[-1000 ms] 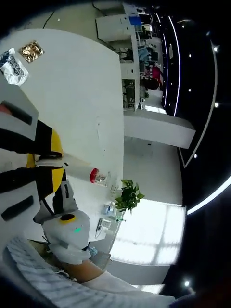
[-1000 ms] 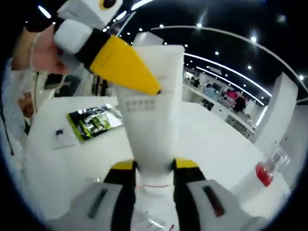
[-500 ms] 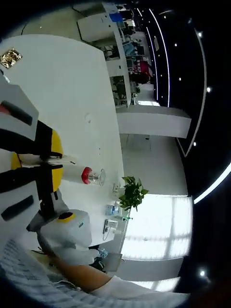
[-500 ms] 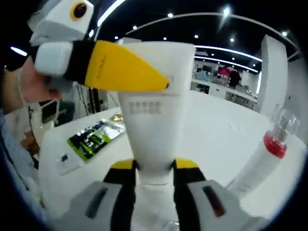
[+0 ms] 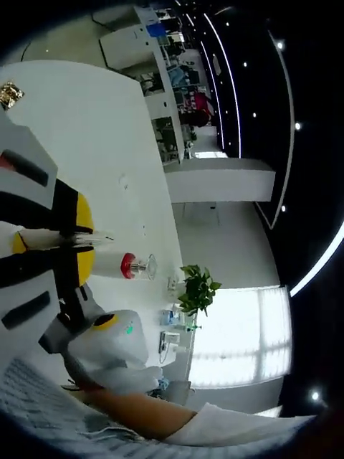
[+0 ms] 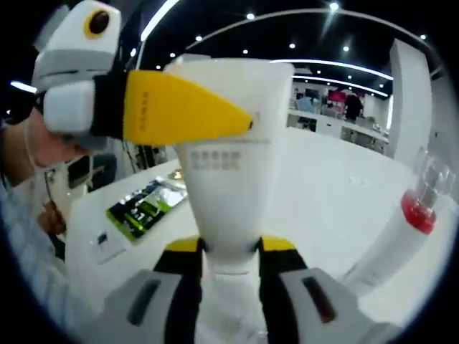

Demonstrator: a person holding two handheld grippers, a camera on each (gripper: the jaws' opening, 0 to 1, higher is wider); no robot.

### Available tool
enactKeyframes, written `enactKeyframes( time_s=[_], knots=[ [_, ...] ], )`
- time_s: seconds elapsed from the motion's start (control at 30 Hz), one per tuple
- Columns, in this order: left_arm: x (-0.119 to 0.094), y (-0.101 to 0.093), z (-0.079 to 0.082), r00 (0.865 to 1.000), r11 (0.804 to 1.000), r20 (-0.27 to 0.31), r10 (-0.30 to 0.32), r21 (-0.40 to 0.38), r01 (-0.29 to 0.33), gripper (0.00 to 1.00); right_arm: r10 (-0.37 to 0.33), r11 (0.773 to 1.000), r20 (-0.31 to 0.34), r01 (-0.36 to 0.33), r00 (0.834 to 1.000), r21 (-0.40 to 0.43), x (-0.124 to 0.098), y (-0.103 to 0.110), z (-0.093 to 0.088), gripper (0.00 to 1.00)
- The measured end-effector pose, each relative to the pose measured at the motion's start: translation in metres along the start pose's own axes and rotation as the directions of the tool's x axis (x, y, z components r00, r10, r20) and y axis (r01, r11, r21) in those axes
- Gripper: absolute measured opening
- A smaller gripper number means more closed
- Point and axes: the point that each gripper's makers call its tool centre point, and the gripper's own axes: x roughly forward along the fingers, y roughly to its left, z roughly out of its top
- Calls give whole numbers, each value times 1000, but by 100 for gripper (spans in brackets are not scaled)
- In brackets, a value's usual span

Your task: Arrange the skincare products in the storage area until every visible bottle or jar stands upright without overlapping.

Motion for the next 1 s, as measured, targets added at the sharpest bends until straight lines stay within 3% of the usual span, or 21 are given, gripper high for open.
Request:
enactKeyframes(
  time_s=[0.43,0.6,0.73,0.9,1.0],
  knots=[
    [-3,9,-2,1000,1000,3,10,-27,-10,7,6,1000,3,-6,1000,-18,8,4,2,28],
    [-4,9,-2,1000,996,11,1,-85,-1,8,0,1000,9,0,1000,-23,8,4,2,28],
    [-4,12,-2,999,997,15,32,-66,-31,9,6,999,14,-6,1000,-44,11,5,3,28],
    [-7,15,-9,999,998,8,51,-36,-50,25,5,999,16,-4,1000,-45,14,6,5,28],
    [-14,17,-8,998,994,33,53,-96,-50,27,2,999,19,-1,1000,-45,14,6,5,28]
  ],
)
